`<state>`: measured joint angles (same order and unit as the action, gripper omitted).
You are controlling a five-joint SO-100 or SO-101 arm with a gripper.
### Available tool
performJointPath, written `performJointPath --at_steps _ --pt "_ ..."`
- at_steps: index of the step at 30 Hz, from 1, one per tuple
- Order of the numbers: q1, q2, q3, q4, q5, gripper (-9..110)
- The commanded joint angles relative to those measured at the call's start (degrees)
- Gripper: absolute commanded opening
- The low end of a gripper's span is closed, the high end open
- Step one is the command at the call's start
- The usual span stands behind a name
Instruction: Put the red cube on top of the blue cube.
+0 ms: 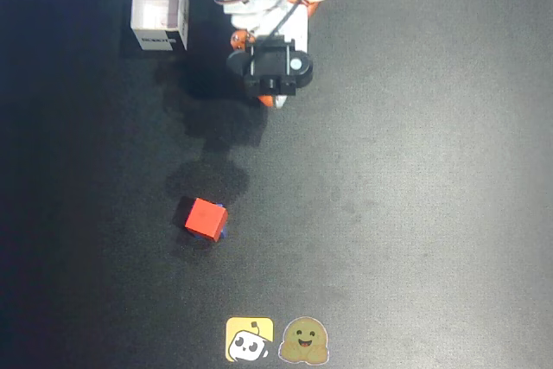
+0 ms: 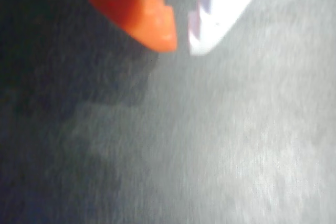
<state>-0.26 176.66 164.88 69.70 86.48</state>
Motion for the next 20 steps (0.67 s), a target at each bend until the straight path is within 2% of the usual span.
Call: performJointPath --at_steps 1,20 --pt "-0.7 0.5 -0.3 2.9 1.1 1" --pt "-0.7 0.5 -0.3 2.9 -0.4 1"
